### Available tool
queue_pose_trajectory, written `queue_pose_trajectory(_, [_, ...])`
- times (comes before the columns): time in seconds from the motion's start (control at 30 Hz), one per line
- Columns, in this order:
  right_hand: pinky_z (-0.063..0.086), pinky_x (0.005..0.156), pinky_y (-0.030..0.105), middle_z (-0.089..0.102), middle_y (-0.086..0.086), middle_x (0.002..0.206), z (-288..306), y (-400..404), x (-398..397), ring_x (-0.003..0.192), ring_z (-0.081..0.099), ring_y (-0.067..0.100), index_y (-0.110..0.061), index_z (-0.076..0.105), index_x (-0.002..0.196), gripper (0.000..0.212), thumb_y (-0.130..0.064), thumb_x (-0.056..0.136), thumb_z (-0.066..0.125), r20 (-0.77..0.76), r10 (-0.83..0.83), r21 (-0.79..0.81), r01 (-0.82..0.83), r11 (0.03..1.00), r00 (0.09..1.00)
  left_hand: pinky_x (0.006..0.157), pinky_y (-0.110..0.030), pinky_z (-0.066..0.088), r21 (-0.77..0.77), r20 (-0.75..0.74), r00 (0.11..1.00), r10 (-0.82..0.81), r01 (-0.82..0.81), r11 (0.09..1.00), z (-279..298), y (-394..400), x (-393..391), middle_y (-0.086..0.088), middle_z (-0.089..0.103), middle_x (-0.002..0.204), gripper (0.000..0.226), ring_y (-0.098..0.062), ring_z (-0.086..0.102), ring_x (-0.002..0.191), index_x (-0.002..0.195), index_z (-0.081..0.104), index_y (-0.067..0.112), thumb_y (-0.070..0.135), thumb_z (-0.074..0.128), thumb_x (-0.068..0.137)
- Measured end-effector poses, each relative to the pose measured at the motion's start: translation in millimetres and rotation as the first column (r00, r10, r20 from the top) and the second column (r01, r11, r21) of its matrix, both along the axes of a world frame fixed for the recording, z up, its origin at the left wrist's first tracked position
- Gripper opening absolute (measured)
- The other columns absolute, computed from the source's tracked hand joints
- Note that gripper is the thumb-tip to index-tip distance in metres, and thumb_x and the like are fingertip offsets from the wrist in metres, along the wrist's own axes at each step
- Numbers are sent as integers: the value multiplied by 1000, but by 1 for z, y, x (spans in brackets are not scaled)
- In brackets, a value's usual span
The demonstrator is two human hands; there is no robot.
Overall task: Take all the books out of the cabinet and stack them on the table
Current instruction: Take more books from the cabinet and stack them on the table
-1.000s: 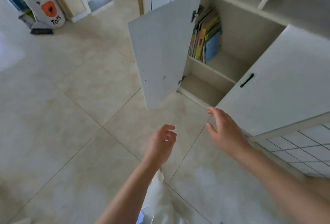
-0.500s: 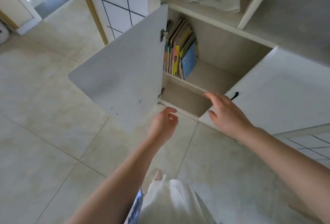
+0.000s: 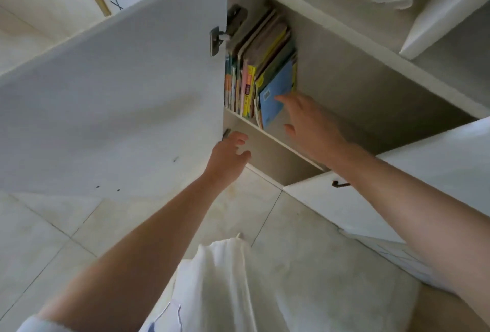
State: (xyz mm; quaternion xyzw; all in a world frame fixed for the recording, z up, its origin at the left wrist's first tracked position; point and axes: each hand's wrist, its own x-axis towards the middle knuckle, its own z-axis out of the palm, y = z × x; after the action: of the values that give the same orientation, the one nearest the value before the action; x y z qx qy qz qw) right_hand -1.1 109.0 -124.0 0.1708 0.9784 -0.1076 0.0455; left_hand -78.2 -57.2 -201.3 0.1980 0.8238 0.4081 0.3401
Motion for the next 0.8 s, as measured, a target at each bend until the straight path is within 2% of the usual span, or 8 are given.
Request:
queue_pose_trajectory(0.1, [39, 98, 36, 47, 11, 138, -27, 25, -24, 126, 44, 29, -13, 40, 142, 56, -9, 90, 60, -21, 16, 30, -15, 999, 1000, 90, -20, 39, -35, -24, 998, 56, -57, 998, -31, 23, -16, -1, 60, 127, 37, -19, 56, 116, 125, 56, 18, 14, 63, 89])
queue_pose_trajectory(0.2, [39, 101, 39, 48, 14, 138, -56, 50, -45, 127, 43, 32, -11, 40, 141, 64, -4, 83, 67, 15, 69, 80, -70, 994, 998, 92, -20, 39, -34, -32, 997, 77, -78, 996, -57, 45, -32, -2, 60, 130, 40, -20, 56, 119, 128, 54, 16, 15, 62, 89])
queue_pose_trajectory(0.3, [44, 97, 46, 44, 13, 143, -82, 78, -69, 130, 39, 37, -12, 34, 144, 81, -1, 75, 74, 31, 82, 177, -86, 981, 996, 101, -30, 43, -31, -37, 997, 65, -66, 997, -77, 70, -46, -4, 58, 134, 45, -22, 53, 124, 133, 50, 16, 16, 61, 89])
queue_pose_trajectory(0.4, [45, 95, 50, 40, 13, 145, -98, 94, -93, 129, 37, 42, -13, 31, 146, 84, -5, 74, 74, 11, 93, 217, -93, 972, 996, 101, -39, 47, 1, -52, 996, 78, -78, 997, -95, 89, -53, -4, 57, 136, 48, -24, 53, 124, 136, 47, 17, 17, 61, 90])
queue_pose_trajectory(0.5, [45, 93, 48, 43, 13, 142, -111, 101, -109, 127, 40, 40, -12, 37, 140, 76, -6, 75, 74, -34, 124, 248, -112, 962, 992, 97, -34, 47, 24, -53, 992, 117, -115, 993, -110, 107, -57, -4, 58, 136, 51, -24, 56, 122, 138, 46, 15, 19, 64, 90])
queue_pose_trajectory(0.63, [46, 90, 47, 46, 18, 136, -121, 107, -117, 120, 44, 41, -7, 43, 131, 69, -9, 71, 77, -97, 159, 321, -120, 940, 983, 80, -21, 40, 60, -35, 983, 179, -176, 982, -126, 123, -53, -3, 62, 128, 43, -20, 58, 117, 130, 52, 14, 20, 65, 90])
queue_pose_trajectory(0.73, [46, 88, 46, 48, 18, 132, -126, 114, -115, 118, 45, 42, -8, 47, 126, 65, -13, 69, 78, -114, 189, 363, -136, 922, 975, 86, -24, 44, 126, -75, 978, 196, -185, 975, -137, 131, -48, -7, 62, 126, 42, -22, 57, 117, 128, 53, 11, 19, 67, 89])
queue_pose_trajectory(0.8, [46, 83, 47, 50, 17, 125, -130, 117, -110, 111, 46, 42, -9, 48, 118, 59, -14, 68, 80, -121, 197, 384, -137, 913, 973, 90, -32, 52, 155, -117, 972, 206, -187, 970, -144, 134, -45, -7, 64, 124, 45, -23, 59, 115, 128, 53, 12, 21, 69, 88])
